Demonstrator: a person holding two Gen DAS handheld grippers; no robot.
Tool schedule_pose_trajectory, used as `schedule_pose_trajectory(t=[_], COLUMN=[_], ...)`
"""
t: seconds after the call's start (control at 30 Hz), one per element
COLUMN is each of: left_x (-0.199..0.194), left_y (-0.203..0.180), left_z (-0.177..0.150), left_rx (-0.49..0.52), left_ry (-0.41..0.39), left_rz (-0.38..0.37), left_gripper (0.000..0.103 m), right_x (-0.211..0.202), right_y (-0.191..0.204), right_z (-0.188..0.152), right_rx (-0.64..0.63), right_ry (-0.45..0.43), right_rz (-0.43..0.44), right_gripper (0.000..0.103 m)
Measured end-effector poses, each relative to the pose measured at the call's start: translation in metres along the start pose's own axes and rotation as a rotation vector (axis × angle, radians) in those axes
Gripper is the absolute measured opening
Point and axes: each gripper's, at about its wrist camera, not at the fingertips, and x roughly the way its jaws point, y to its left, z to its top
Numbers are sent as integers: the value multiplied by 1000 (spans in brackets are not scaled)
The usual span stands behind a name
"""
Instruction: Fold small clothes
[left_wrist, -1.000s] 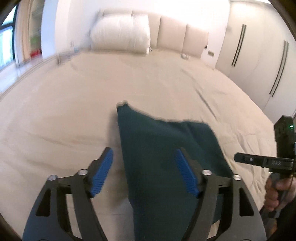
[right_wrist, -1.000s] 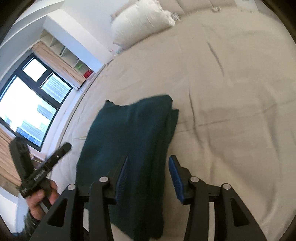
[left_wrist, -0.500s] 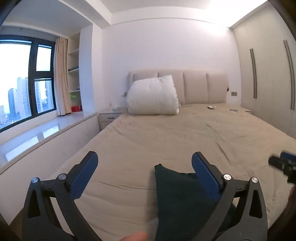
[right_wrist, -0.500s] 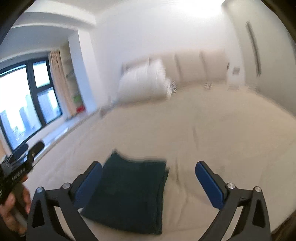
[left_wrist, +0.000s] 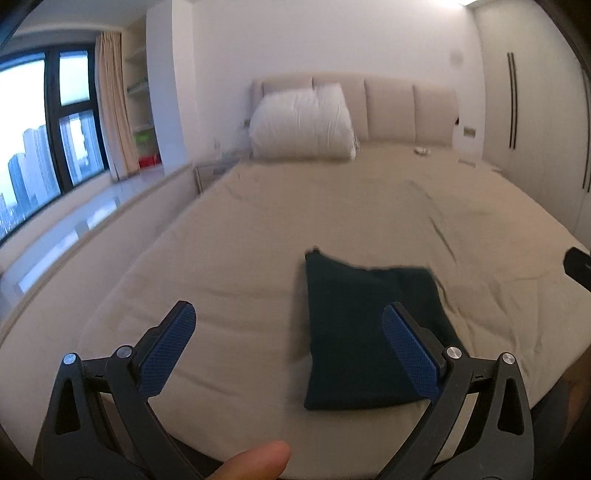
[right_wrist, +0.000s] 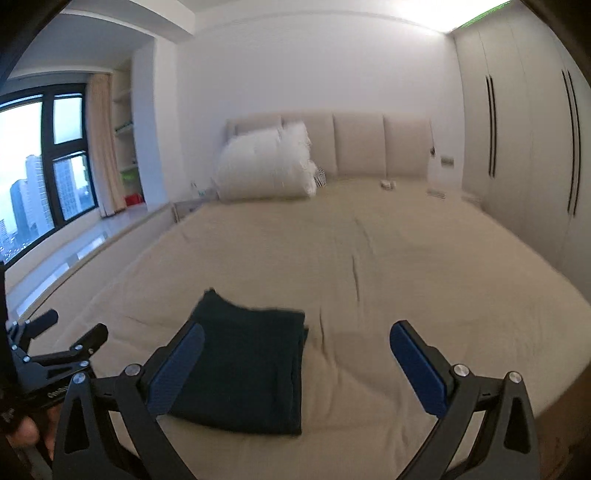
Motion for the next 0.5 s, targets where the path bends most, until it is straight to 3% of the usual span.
schedule_pose_trajectory(t=[0.1, 0.23, 0.5], left_x=[26, 52, 62], left_y=[1, -1, -9], left_z=[-5, -16, -26], left_rx=[-25, -26, 0], left_ry=[77, 166, 188], left_rz=[-41, -44, -41], left_gripper=[103, 103, 103], right_x=[6, 24, 49], right_y=[4, 9, 13], right_z=[-12, -25, -41], right_rx=[0, -21, -18], right_ry=[43, 107, 208], right_rz=[-3, -11, -26], right_gripper=[103, 103, 103])
